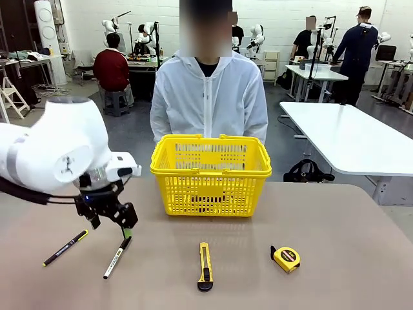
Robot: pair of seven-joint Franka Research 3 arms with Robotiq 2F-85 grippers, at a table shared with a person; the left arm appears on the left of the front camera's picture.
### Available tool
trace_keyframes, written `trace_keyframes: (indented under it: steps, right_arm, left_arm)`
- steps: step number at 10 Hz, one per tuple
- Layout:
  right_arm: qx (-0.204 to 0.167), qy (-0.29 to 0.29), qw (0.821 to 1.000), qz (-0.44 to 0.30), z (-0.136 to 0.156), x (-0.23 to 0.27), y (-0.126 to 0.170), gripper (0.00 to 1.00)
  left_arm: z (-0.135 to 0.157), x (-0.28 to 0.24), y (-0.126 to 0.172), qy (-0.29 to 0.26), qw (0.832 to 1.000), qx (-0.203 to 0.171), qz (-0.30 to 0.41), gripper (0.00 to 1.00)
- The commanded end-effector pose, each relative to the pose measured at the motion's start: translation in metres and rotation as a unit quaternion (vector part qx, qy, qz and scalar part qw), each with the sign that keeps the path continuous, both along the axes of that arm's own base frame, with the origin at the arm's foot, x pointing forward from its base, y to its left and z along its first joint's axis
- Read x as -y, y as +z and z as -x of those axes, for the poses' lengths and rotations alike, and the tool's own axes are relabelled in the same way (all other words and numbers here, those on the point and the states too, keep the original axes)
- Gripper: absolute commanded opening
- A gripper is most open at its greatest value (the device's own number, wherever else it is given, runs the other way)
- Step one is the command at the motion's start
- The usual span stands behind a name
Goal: Place the items the person wants into the basket.
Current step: Pick up the item the person points to and place it in the Market Basket.
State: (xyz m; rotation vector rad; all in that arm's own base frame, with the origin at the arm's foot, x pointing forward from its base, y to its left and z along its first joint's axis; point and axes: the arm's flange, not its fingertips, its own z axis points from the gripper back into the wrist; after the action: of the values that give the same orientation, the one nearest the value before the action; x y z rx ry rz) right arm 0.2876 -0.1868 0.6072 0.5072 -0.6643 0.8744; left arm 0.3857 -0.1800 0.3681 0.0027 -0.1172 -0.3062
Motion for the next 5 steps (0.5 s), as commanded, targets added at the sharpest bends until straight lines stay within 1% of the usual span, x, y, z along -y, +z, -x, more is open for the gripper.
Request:
trace_keyframes:
  steps: [1, 3, 5]
  right_arm:
    - [0.007, 0.006, 1.0, -0.013, 0.0, -0.002, -0.003, 1.0]
    - [0.007, 0.006, 1.0, -0.013, 0.0, -0.002, -0.003, 1.0]
    - [0.007, 0.006, 1.0, -0.013, 0.0, -0.002, -0.003, 1.0]
  left_arm:
    - [-0.008, 0.016, -0.031, 0.034, 0.999, 0.008, -0.03, 1.0]
    - [-0.011, 0.019, -0.053, 0.046, 0.998, -0.013, -0.028, 1.0]
    - [-0.014, 0.019, -0.063, 0.056, 0.998, -0.018, -0.02, 1.0]
